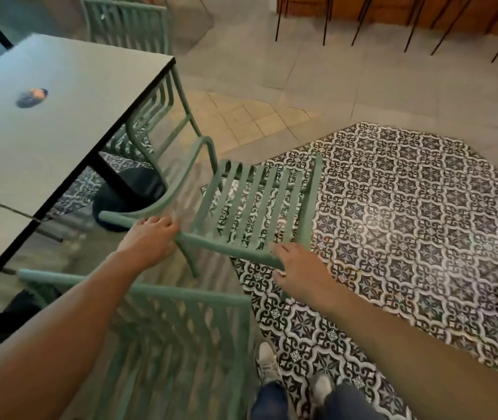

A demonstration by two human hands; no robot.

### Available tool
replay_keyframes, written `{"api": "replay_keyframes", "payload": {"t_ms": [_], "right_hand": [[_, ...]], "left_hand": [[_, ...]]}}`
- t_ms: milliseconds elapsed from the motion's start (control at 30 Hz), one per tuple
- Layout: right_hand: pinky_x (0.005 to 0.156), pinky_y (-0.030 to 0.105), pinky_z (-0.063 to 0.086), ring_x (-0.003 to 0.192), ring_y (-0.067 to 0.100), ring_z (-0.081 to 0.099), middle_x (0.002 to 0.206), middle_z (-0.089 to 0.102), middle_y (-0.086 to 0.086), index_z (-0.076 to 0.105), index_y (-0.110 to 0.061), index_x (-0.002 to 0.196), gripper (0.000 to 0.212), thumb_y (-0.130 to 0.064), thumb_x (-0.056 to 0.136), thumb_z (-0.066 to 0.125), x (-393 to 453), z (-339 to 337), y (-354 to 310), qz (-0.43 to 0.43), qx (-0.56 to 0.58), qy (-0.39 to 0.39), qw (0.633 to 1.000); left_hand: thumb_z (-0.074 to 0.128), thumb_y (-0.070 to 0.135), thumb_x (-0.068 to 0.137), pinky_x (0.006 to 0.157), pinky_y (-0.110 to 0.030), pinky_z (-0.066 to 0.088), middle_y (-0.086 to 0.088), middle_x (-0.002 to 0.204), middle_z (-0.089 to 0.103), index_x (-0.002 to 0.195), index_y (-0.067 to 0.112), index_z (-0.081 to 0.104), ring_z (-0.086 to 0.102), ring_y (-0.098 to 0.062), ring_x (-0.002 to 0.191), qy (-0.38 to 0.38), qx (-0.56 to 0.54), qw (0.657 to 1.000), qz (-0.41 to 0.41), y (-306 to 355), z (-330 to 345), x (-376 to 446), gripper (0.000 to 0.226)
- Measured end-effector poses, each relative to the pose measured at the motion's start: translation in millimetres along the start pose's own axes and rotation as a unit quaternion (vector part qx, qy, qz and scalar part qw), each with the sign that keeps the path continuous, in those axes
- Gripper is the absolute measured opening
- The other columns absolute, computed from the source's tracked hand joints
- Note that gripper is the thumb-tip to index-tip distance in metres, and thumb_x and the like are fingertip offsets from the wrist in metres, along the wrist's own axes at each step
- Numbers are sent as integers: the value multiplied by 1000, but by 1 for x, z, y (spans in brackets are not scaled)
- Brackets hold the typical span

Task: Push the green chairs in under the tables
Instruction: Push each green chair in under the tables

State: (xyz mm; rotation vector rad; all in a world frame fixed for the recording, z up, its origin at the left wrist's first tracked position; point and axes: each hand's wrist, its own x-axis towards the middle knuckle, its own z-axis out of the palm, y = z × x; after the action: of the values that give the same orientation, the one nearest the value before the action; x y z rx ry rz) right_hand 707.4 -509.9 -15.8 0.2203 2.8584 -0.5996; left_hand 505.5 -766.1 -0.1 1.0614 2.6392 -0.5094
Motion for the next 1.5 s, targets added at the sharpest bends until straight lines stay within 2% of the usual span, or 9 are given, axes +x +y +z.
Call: {"api": "replay_keyframes", "payload": {"t_ms": [200,333,500,667,800,967,1133,1400,1500], "right_hand": [[89,36,52,105,15,56,124,56,-5,32,-30,145,45,-34,100,40,24,25,12,-2,5,-48,999],[92,36,52,107,15,57,126,56,-6,30,-30,146,48,-37,100,42,29,29,15,-19,9,-67,998],[92,33,52,105,14,59,131,57,-6,35,-31,145,46,-35,100,42,48,10,28,-2,15,-52,999],[83,29,55,90,10,61,120,62,-7,39,-33,141,42,-34,100,42,75,-14,53,15,1,-49,999],[79,23,54,81,3,54,117,62,-9,43,-32,140,40,-34,100,44,103,-28,71,18,1,-45,999],[74,29,57,78,6,57,111,63,-10,40,-36,139,41,-36,99,44,138,-39,96,8,11,-41,999],[84,34,56,90,10,61,122,61,-11,41,-35,140,42,-39,98,45,171,-50,118,-7,9,-27,1000],[77,34,58,83,9,61,104,63,-11,47,-35,131,34,-36,97,48,215,-73,146,4,7,-25,1000],[76,33,57,84,9,60,105,62,-12,46,-36,132,35,-37,97,48,219,-73,151,0,4,-25,1000]], "left_hand": [[55,36,91,97,-52,41,2,118,62,122,24,57,57,-28,113,1,10,1000,23,-16,28,25,32],[51,42,93,98,-49,41,9,124,59,124,31,54,56,-21,116,-26,36,998,45,-23,29,35,33],[49,42,94,91,-43,45,12,117,61,119,34,53,57,-17,112,-14,36,998,44,-20,18,59,27],[44,35,97,86,-39,46,10,116,61,116,33,53,59,-19,108,-21,32,999,38,-9,-6,98,21],[44,32,97,89,-41,46,10,117,60,116,32,54,57,-19,110,-30,18,999,30,-8,-22,129,21],[47,31,96,91,-45,45,7,114,60,114,30,54,55,-21,111,-55,17,998,11,-9,-42,169,19],[49,35,96,90,-43,44,7,115,60,115,30,56,56,-21,112,-57,13,998,6,-9,-58,206,21],[53,28,93,89,-46,47,2,108,64,111,27,60,60,-25,106,-45,-19,999,-17,-8,-74,253,19],[55,29,93,91,-48,45,2,109,64,110,27,61,59,-25,107,-53,-23,998,-28,-6,-77,258,19]]}}
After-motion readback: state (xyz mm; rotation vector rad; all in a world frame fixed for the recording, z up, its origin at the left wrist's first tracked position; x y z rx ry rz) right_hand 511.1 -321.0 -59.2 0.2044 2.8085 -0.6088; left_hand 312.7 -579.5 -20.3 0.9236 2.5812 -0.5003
